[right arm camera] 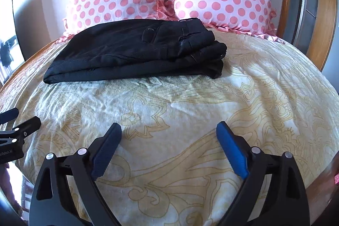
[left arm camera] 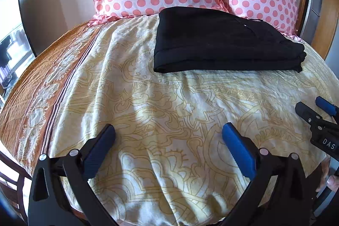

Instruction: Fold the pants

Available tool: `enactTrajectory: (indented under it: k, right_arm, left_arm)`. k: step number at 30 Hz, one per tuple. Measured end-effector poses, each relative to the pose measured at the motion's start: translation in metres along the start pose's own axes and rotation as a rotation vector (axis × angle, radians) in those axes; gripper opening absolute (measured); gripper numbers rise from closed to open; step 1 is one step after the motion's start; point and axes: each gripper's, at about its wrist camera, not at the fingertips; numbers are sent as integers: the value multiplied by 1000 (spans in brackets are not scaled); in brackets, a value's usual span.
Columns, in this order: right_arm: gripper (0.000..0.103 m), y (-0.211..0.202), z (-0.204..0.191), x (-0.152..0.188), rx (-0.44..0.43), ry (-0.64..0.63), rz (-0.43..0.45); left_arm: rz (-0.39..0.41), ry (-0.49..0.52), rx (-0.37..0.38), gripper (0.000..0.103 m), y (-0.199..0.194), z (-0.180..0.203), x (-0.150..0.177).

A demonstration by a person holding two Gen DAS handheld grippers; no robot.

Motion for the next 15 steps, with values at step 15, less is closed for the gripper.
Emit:
enactTrajectory:
  k: [15]
  right_arm:
    - [96, 0, 2, 0, 2, 4, -6]
  left_arm:
    - [7, -3, 2, 101, -1, 0, 1]
Point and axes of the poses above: each gripper's, at about its wrist camera, not at the fingertips, and y roughly the way its jaws point, z to its right, x to its underside, and after that the axes turned 9 degrees about -x, right-handed
